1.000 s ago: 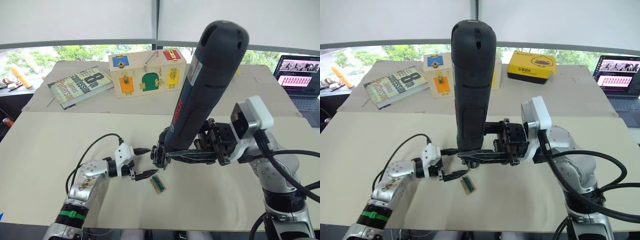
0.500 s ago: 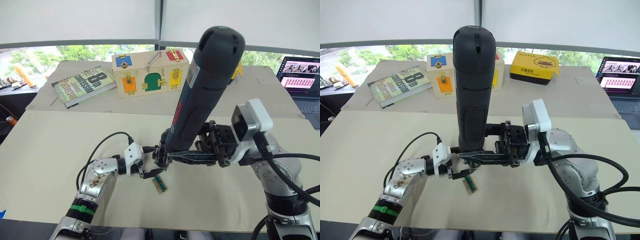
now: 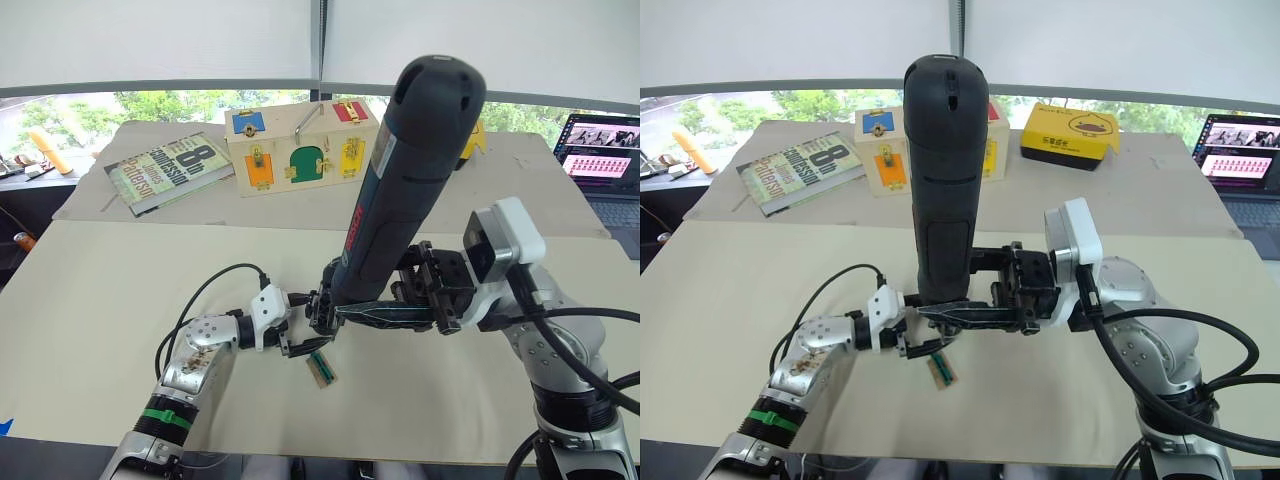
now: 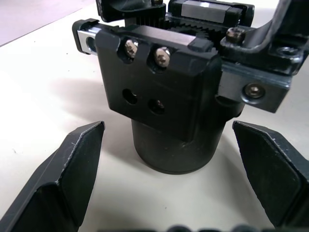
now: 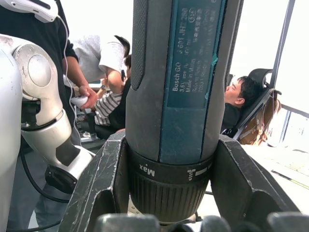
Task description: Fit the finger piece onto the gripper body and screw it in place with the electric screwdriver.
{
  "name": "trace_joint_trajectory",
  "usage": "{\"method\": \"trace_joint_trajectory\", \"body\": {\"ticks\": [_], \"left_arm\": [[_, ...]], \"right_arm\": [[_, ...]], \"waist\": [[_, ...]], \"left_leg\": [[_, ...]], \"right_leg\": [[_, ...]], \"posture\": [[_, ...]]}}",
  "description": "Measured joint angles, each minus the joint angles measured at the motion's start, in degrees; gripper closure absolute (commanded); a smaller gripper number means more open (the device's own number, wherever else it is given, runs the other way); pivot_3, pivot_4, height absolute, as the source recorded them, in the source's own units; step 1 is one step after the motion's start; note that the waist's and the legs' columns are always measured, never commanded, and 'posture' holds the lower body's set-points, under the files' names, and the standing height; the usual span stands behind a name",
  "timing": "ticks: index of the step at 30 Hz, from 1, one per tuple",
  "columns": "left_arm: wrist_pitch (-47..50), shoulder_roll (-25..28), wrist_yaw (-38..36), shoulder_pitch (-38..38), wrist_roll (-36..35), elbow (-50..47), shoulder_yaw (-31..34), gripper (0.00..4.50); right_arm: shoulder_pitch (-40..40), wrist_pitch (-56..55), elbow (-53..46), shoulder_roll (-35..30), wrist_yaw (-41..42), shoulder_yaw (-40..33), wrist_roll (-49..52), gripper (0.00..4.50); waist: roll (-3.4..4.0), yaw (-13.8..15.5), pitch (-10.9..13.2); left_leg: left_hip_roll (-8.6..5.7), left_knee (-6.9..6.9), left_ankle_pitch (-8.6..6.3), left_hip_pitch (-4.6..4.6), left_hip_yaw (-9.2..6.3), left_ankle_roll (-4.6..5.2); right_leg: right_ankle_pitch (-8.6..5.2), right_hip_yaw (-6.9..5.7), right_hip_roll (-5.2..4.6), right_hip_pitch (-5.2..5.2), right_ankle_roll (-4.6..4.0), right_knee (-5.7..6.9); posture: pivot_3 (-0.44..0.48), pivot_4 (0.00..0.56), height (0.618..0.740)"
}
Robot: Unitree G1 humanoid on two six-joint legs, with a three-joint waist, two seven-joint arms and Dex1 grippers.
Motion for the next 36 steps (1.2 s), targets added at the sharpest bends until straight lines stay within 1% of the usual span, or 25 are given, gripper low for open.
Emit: {"method": "trace_joint_trajectory", "body": {"ticks": [1,4,11,17,21,24,28,30,31,32,33,36], "left_arm": [[0.0,-0.1,0.1,0.0,0.2,0.0,0.0,0.78],[0.0,-0.3,0.1,0.0,0.4,0.0,-0.4,2.19],[-1.9,0.8,-1.7,-2.4,0.8,2.2,-0.9,2.20],[-2.7,2.4,-8.3,-7.0,0.0,7.2,-1.3,2.20],[-5.0,2.8,-12.5,-10.6,-0.1,12.5,-1.9,2.20],[-7.0,2.7,-14.0,-12.5,-0.1,15.6,-2.2,2.20],[-7.1,2.3,-14.3,-12.7,-0.2,16.5,-2.0,2.20],[-5.9,1.9,-13.7,-12.3,-0.4,15.9,-1.8,1.16],[-5.1,1.9,-13.2,-11.8,-0.3,15.7,-1.8,0.82],[-4.3,1.8,-12.4,-11.1,-0.5,14.9,-1.2,0.26],[-3.9,1.7,-11.8,-10.7,-0.6,14.4,-0.9,0.04],[-3.3,1.6,-9.6,-8.6,-1.1,12.5,0.4,0.04]], "right_arm": [[0.0,0.0,0.0,0.0,0.0,0.0,0.0,2.55],[0.5,0.0,0.0,-0.2,0.0,0.0,-0.1,2.55],[1.1,0.0,0.0,-1.0,0.0,-0.1,-0.3,2.55],[1.7,0.0,-0.1,-1.7,0.2,-0.6,-0.2,2.55],[2.1,0.0,-0.1,-2.0,0.3,-0.9,0.1,2.55],[2.1,0.0,-0.1,-2.2,0.4,-1.4,0.2,2.55],[2.1,0.0,-0.1,-2.3,0.4,-1.5,0.2,2.55],[2.2,0.0,-0.1,-2.3,0.3,-1.5,0.2,2.55],[2.2,0.0,-0.2,-2.3,0.3,-1.5,0.2,2.55],[2.4,0.0,-0.2,-2.3,0.3,-1.6,0.2,2.55],[2.5,0.0,-0.2,-2.3,0.3,-1.6,0.2,2.55],[2.7,0.0,-0.2,-2.3,0.3,-1.6,0.2,2.55]], "waist": [[0.00,0.0,0.0],[-0.01,0.1,0.0],[-0.01,0.1,0.0],[-0.03,-0.2,0.0],[-0.04,-0.2,0.0],[-0.07,-0.2,0.0],[-0.07,-0.2,0.0],[-0.08,-0.2,-0.1],[-0.08,-0.2,-0.1],[-0.08,-0.2,-0.1],[-0.08,-0.2,-0.1],[-0.08,-0.5,-0.1]], "left_leg": [[-0.01,0.00,0.00,0.00,0.00,0.00],[-0.01,0.01,0.00,0.00,0.00,0.00],[-0.01,0.05,0.00,0.01,-0.01,0.01],[0.02,0.05,0.00,0.00,0.01,0.00],[0.02,0.05,0.00,0.01,0.04,0.00],[0.02,0.06,0.00,0.03,0.05,0.00],[0.02,0.09,0.01,0.05,0.05,0.00],[0.02,0.11,0.01,0.05,0.04,0.00],[0.02,0.12,0.00,0.05,0.04,0.00],[0.02,0.11,0.01,0.04,0.04,0.00],[0.03,0.11,0.00,0.05,0.04,0.00],[0.06,0.11,0.00,0.06,0.04,0.00]], "right_leg": [[0.00,0.00,0.00,0.01,0.00,0.00],[0.01,0.00,-0.01,0.02,0.01,-0.01],[0.01,-0.01,-0.01,0.02,0.01,0.01],[0.01,-0.01,0.11,0.02,0.01,0.03],[0.01,0.00,0.14,0.02,0.01,0.03],[0.01,0.01,0.14,0.04,0.01,0.03],[0.02,0.04,0.12,0.05,0.00,0.05],[0.02,0.05,0.11,0.05,0.00,0.05],[0.02,0.05,0.11,0.05,0.01,0.05],[0.02,0.05,0.11,0.04,0.01,0.05],[0.02,0.05,0.11,0.05,0.00,0.05],[0.02,0.07,0.12,0.04,0.00,0.06]], "posture": [[0.000,0.150,0.740],[0.000,0.150,0.740],[0.000,0.150,0.740],[0.000,0.150,0.740],[0.000,0.150,0.740],[0.000,0.150,0.740],[0.000,0.150,0.740],[0.000,0.150,0.740],[0.000,0.150,0.740],[0.000,0.150,0.740],[0.000,0.150,0.740],[0.000,0.150,0.740]]}}
